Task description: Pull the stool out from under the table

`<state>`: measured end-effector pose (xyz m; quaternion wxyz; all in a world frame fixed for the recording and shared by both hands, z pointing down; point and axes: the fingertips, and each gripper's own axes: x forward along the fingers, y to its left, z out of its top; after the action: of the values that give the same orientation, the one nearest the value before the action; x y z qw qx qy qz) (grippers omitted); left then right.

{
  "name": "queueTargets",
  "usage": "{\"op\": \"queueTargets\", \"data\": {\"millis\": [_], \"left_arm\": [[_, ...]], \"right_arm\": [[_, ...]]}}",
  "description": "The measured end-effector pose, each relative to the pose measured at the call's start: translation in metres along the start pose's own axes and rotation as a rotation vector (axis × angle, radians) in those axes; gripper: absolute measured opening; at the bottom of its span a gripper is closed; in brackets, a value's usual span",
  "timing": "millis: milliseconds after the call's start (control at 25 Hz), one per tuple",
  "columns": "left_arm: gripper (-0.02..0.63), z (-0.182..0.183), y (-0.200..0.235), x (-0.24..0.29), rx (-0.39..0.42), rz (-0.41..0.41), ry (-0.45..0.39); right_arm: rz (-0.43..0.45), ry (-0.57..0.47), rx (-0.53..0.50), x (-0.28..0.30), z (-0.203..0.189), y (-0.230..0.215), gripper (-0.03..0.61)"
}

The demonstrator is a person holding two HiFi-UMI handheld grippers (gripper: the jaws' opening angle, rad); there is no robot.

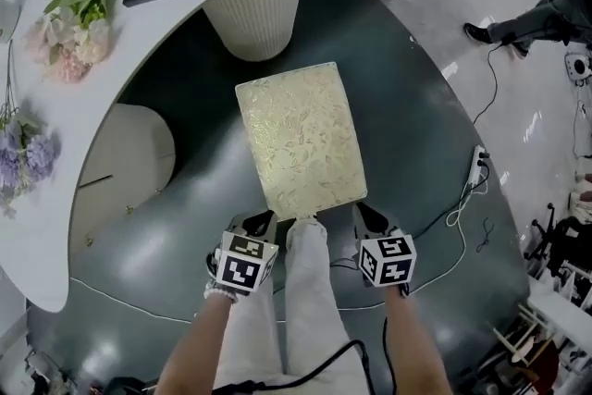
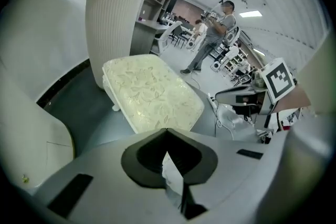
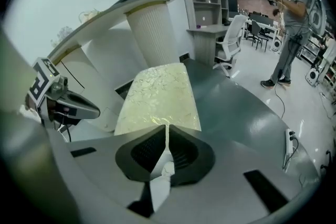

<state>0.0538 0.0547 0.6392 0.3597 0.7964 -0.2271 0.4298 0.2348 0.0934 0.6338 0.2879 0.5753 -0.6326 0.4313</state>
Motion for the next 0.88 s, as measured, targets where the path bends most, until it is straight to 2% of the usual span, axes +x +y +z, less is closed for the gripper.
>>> {"op": "queueTargets", "data": {"millis": [240, 480, 720, 880], "left_arm": [[0.017, 0.057, -0.009, -0.056, 0.051, -0.027, -0.104], [0.017, 0.114, -0.026, -0.12, 0.074, -0.021, -0.27], [0.017, 0.154, -0.056, -0.189, 0.204, -0.036, -0.375], [0.017, 0.176, -0.061, -0.235, 0.218, -0.022, -0.458]], "right_arm": [[0.069, -0.103, -0.039, -0.039, 0.054, 0.053, 0.044], [0.114, -0.186, -0.072, -0.085, 0.097, 0.089, 0.045], [0.108, -0.304, -0.096, -0.146, 0.144, 0.114, 0.046], [0.095, -0.374, -0.102, -0.182, 0.168, 0.126, 0.044]]}}
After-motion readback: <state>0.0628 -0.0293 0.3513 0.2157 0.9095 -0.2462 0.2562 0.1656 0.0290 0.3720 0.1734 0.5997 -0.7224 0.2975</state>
